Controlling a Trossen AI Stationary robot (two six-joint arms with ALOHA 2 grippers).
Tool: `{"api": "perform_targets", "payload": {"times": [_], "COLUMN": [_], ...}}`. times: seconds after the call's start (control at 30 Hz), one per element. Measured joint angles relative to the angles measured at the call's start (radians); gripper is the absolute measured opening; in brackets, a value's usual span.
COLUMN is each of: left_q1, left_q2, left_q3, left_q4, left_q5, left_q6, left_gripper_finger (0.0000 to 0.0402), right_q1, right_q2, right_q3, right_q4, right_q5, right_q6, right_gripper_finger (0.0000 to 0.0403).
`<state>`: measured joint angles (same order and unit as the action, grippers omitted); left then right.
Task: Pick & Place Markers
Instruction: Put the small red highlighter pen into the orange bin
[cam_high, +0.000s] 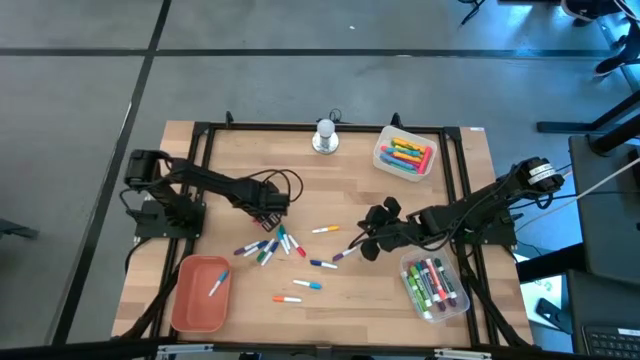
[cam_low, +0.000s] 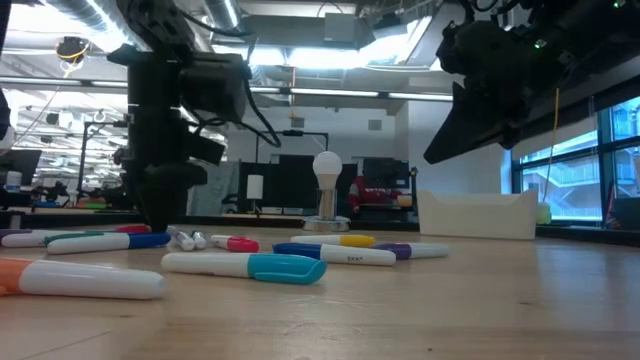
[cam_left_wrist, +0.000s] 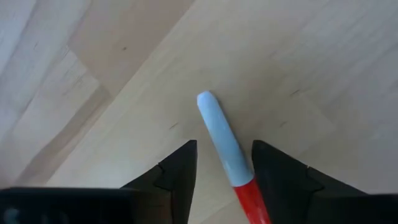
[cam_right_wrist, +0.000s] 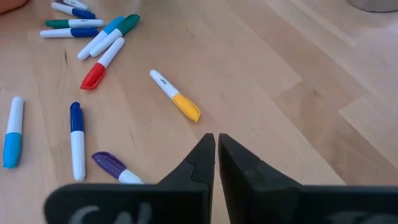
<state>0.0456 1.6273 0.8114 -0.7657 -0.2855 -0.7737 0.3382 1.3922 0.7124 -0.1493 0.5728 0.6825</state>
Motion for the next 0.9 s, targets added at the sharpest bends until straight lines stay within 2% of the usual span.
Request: {"api": "perform_targets", "payload": {"times": [0.17,0.27,0.4,0.5,0.63,0.77,0.9], "left_q1": [-0.003,-0.018,-0.034,-0.049,-0.078,-0.131,-0.204], "left_q2": [0.047,0.048,0.012,-0.033,-0.125,-0.221,-0.316], "left_q3": [0.006,0.006,-0.004,-0.012,-0.003,0.027,0.067], "left_q4": [-0.004,0.001,0.004,-0.036,-0.082,-0.243,-0.439], "left_q5": [0.002,0.001,0.007,0.018,0.015,0.035,0.062], "left_q6": [0.025,0.055,0.061,0.045,0.005,-0.058,-0.163], "left_gripper_finger": [0.0130,0.0101,0.0051,0.0030,0.0036,0.0048,0.0042], "right_q1": [0.000,0.000,0.000,0.004,0.023,0.036,0.036], "right_q2": [0.000,0.000,0.000,0.000,0.000,0.000,0.000], "right_q3": [0.000,0.000,0.000,0.000,0.000,0.000,0.000], "right_q4": [-0.001,-0.001,-0.001,-0.002,-0.002,0.002,0.002], "right_q5": [0.001,0.001,0.001,-0.001,-0.001,0.009,0.010], "right_q6": [0.012,0.013,0.015,0.021,0.021,0.021,0.023], "right_gripper_finger": [0.0023,0.0023,0.0023,0.0023,0.0023,0.0023,0.0023]}}
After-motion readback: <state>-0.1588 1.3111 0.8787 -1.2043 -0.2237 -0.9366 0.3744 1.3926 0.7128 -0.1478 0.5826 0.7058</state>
